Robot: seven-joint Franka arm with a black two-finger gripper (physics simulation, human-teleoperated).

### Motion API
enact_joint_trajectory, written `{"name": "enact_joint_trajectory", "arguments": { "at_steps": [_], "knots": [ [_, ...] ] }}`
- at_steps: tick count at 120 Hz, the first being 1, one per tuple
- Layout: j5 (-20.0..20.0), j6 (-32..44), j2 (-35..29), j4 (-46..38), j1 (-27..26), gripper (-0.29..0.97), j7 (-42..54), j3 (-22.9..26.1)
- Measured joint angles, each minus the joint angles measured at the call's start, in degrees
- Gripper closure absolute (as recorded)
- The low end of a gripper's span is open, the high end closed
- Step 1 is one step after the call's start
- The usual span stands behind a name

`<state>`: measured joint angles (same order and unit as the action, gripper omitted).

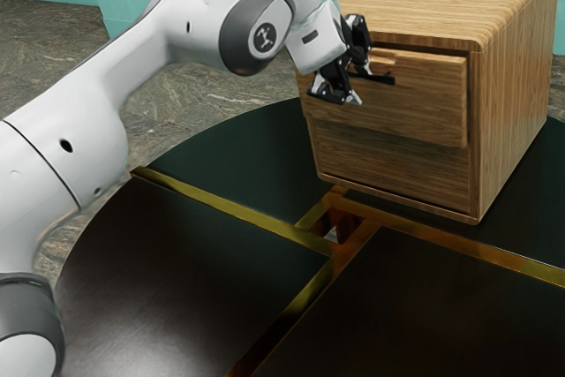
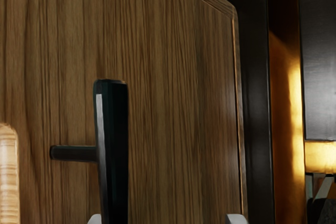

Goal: Pull the drawer handle with one arm to open the drawer

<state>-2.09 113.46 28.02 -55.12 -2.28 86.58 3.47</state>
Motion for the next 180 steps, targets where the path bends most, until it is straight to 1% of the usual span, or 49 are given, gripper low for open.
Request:
{"name": "enact_joint_trajectory", "arguments": {
  "at_steps": [17,35,58,95,116,145,180],
  "knots": [
    [0.1,-1.6,0.0,0.0,-0.1,0.47,-0.6,0.0],
    [0.1,-3.4,-0.6,0.2,-0.5,0.54,-1.3,-0.1],
    [0.2,-6.2,-1.6,0.4,-0.2,0.58,-2.1,0.0],
    [1.2,-10.8,-2.2,1.7,0.1,0.59,-3.0,-0.1],
    [2.7,-13.8,-3.0,2.0,0.5,0.62,-3.3,-0.1],
    [3.8,-16.8,-3.4,2.0,1.5,0.59,-3.7,-0.4],
    [4.9,-21.0,-5.2,2.0,2.2,0.60,-4.1,-0.5]
  ]
}}
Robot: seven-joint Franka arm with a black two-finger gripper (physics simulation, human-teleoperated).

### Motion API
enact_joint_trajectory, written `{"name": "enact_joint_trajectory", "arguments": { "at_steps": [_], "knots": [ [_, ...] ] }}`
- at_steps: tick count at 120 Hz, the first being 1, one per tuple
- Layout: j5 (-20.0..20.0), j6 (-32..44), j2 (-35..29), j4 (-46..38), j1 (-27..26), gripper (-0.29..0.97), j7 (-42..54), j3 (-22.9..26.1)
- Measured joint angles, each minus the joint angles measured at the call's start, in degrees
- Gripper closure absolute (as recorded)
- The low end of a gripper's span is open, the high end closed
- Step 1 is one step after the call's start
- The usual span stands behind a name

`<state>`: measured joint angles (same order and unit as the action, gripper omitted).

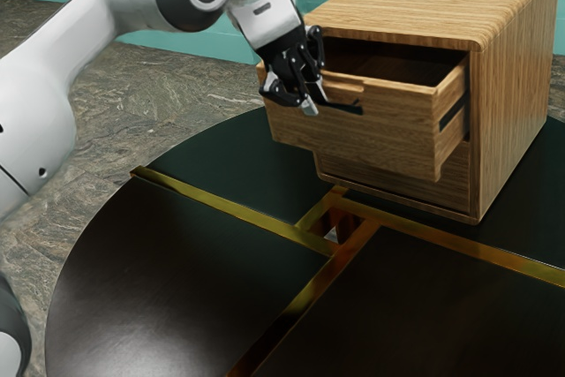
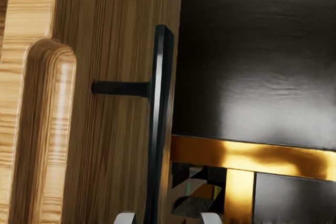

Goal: Pull the drawer handle with one arm to open the drawer

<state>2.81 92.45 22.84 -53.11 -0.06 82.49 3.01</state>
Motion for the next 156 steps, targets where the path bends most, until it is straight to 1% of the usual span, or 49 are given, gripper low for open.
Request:
{"name": "enact_joint_trajectory", "arguments": {
  "at_steps": [25,47,70,128,156],
  "knots": [
    [0.8,-2.6,-0.2,0.0,0.2,0.58,-0.2,-0.1],
    [0.9,-3.9,-1.7,-0.6,0.0,0.61,-0.4,-0.3],
    [1.0,-4.4,-2.7,-1.7,0.0,0.59,-0.7,-0.2],
    [1.1,-4.1,-5.9,-7.3,0.1,0.57,-1.6,0.0],
    [1.1,-3.9,-8.7,-10.9,0.1,0.58,-2.0,0.0]
  ]
}}
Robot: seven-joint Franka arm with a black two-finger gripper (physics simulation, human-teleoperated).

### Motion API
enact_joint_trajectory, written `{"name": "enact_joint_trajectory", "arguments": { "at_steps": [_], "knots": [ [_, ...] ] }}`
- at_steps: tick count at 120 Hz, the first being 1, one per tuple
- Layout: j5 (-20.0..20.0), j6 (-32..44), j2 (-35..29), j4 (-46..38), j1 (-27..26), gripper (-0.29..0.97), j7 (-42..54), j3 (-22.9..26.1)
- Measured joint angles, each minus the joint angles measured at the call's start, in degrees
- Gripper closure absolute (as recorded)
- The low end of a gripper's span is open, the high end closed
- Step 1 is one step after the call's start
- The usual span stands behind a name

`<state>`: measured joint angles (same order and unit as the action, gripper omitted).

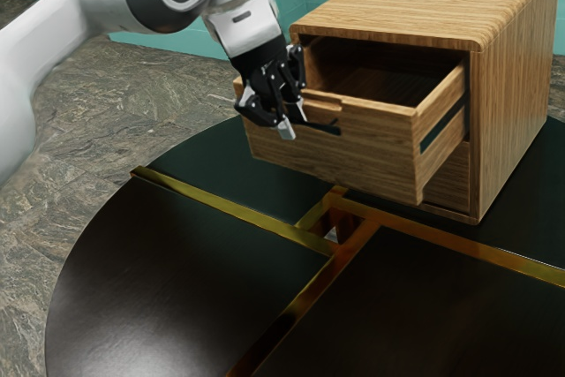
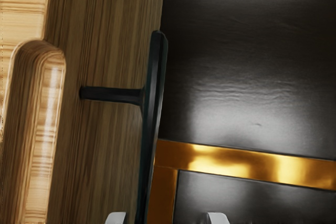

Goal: Pull the drawer handle with one arm to open the drawer

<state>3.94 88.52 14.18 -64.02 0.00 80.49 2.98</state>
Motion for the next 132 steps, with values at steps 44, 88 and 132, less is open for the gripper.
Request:
{"name": "enact_joint_trajectory", "arguments": {
  "at_steps": [44,88,132],
  "knots": [
    [0.7,0.3,-3.7,-5.4,0.1,0.58,-0.6,0.0],
    [1.0,2.1,-7.9,-11.2,0.2,0.68,-1.0,0.0],
    [0.6,3.9,-14.6,-18.3,0.5,0.60,-1.5,0.6]
  ]
}}
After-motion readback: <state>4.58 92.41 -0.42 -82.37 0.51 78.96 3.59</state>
